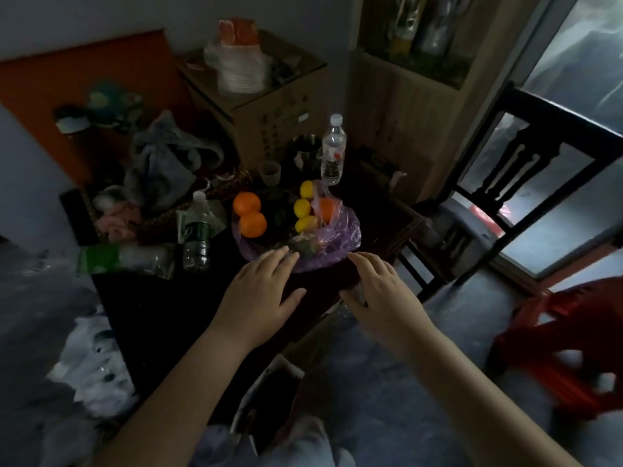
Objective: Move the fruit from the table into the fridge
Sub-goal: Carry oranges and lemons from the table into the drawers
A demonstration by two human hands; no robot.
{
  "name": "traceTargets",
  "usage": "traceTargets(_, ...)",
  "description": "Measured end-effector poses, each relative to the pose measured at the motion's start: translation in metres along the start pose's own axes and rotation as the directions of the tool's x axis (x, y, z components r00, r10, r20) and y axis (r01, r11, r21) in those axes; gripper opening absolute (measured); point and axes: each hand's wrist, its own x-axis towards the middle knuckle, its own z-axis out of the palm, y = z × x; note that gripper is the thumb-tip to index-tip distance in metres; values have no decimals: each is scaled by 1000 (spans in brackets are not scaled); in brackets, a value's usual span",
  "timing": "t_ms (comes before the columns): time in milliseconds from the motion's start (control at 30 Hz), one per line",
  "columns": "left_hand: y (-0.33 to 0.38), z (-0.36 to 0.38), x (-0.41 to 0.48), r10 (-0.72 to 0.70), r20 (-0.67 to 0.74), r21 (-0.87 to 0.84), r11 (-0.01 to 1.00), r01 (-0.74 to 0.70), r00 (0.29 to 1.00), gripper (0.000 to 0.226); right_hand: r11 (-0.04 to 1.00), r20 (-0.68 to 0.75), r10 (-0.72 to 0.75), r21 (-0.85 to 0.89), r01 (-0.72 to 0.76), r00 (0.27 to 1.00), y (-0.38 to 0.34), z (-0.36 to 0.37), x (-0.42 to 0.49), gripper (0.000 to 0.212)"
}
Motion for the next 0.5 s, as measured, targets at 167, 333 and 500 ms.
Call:
traceTargets(167,-25,8,21,-82,5,-47,996,82,997,60,999,20,-39,-3,39,999,5,10,37,65)
traceTargets(333,-60,20,64,-125,-29,-106,987,121,992,53,998,40,-66,17,65,997,6,22,94,58)
traceTargets(500,-108,39,114,-146,-8,-139,980,143,989,50,996,78,-88,37,85,993,6,45,167,56)
